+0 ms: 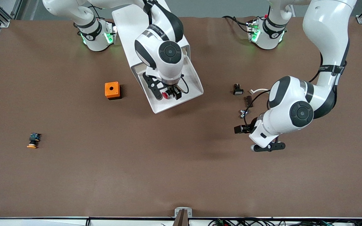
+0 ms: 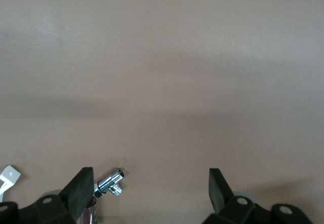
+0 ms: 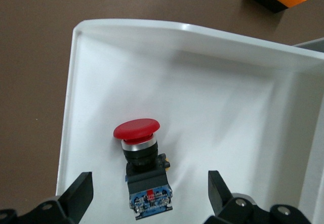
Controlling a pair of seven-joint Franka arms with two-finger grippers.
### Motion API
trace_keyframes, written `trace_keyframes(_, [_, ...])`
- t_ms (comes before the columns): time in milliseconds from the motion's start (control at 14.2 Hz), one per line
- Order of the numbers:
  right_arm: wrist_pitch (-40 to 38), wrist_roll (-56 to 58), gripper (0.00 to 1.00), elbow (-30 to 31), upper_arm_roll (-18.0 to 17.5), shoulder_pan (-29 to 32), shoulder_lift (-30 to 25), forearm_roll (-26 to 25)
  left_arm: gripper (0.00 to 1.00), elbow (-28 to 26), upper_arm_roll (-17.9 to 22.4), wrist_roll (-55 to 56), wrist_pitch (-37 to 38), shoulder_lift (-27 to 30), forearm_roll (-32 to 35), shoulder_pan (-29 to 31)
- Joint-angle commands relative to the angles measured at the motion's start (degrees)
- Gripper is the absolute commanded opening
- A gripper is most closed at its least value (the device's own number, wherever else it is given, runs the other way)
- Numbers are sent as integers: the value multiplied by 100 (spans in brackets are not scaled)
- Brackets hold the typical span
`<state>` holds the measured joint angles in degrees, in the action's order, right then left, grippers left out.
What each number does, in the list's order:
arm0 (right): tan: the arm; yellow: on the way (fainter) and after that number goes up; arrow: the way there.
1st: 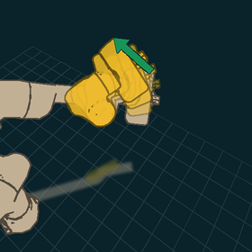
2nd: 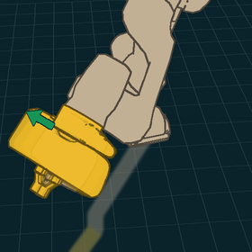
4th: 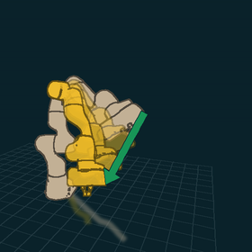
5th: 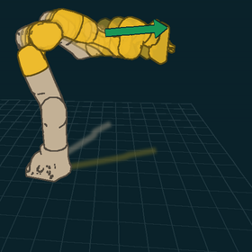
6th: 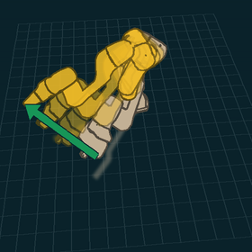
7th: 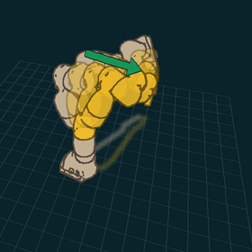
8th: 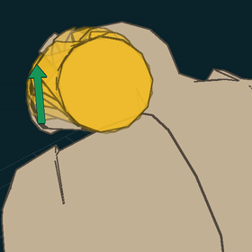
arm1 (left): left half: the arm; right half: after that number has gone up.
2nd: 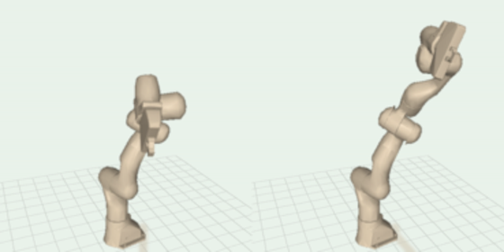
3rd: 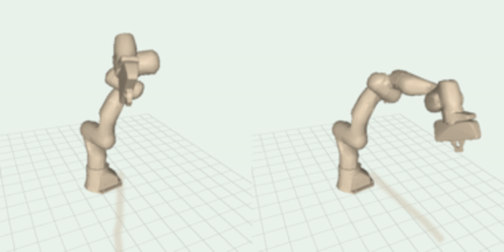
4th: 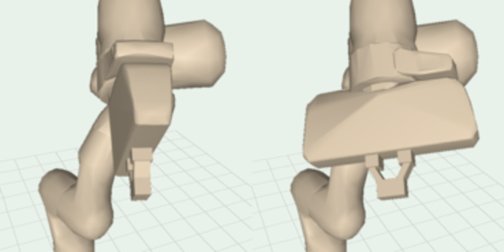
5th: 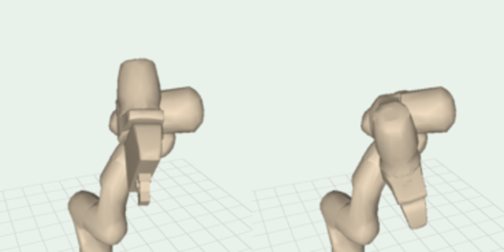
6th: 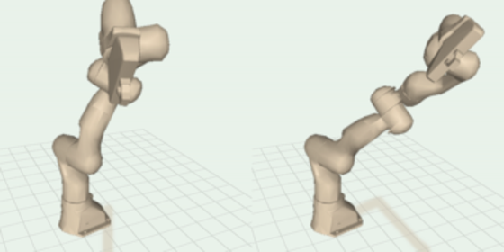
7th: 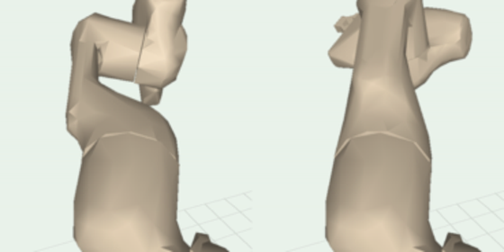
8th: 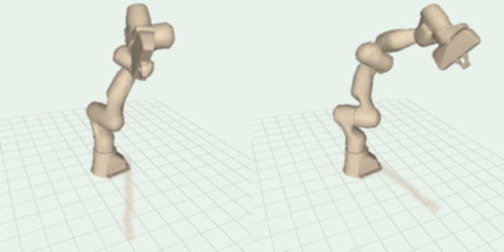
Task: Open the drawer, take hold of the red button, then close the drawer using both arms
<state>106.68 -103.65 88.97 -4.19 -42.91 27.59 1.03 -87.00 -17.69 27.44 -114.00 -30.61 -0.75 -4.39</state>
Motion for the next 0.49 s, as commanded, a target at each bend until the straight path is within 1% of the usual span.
trace_keyframes(0, [81, -94, 100, 15, 33, -138, 106, -156, 100, 95, 3, 594, 88, 99, 163, -1])
trace_keyframes(352, [178, -50, 100, 6, 32, -174, 203, -156, 100, 95, 3, 1140, 27, 72, 163, -44])
trace_keyframes(422, [151, -6, 94, 6, 32, -165, 203, -147, 100, 104, 3, 1341, 26, 72, 171, -80])
